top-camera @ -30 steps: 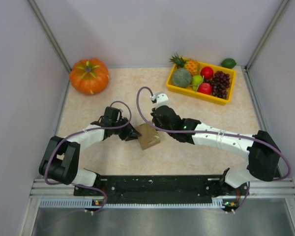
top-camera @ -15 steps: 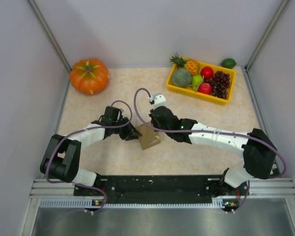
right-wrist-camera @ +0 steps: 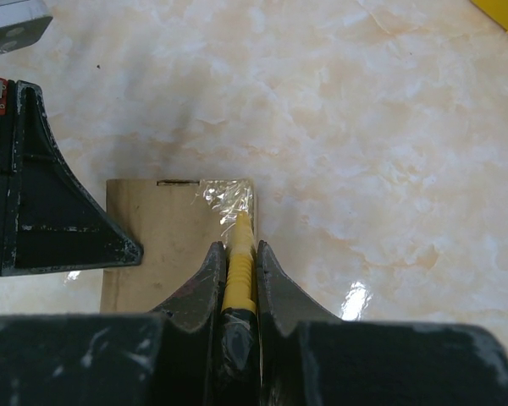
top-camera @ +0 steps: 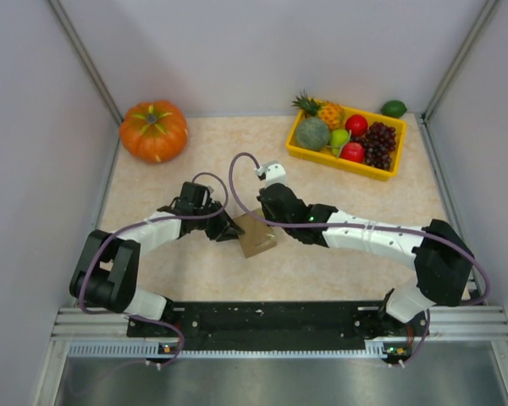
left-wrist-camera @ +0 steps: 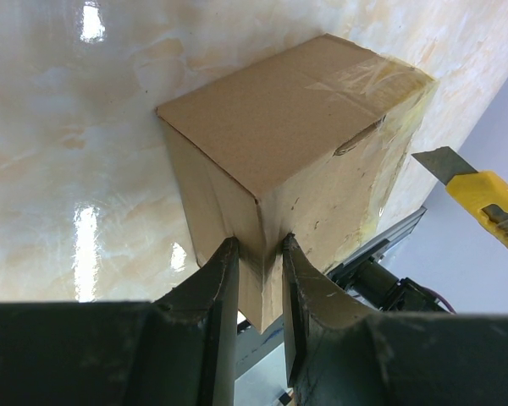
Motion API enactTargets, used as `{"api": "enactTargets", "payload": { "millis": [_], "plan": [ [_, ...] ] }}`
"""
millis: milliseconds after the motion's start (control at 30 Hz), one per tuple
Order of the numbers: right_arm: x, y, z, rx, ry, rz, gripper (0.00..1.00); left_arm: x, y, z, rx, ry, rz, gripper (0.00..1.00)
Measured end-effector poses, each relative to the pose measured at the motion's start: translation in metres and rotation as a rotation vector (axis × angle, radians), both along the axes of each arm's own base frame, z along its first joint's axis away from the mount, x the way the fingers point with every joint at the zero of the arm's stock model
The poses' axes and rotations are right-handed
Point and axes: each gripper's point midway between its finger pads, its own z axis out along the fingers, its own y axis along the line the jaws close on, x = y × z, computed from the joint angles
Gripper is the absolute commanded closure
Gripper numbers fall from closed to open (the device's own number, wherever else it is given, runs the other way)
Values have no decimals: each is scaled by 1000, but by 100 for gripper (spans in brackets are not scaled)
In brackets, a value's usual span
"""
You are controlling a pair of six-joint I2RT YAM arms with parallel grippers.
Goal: Unpack the express box
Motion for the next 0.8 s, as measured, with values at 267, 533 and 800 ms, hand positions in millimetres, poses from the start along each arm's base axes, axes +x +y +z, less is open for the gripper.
{"api": "enactTargets", "payload": {
  "millis": [267,533,800],
  "plan": [
    [1,-1,-3,-10,1,-4,100,1,-1,0,-4,5,-6,100],
    [4,-5,-3,-22,-11,-20,100,2,-2,0,-7,8,-9,100],
    [5,-5,-3,-26,-12,-23,100,2,-2,0,-7,9,-10,100]
  ]
}}
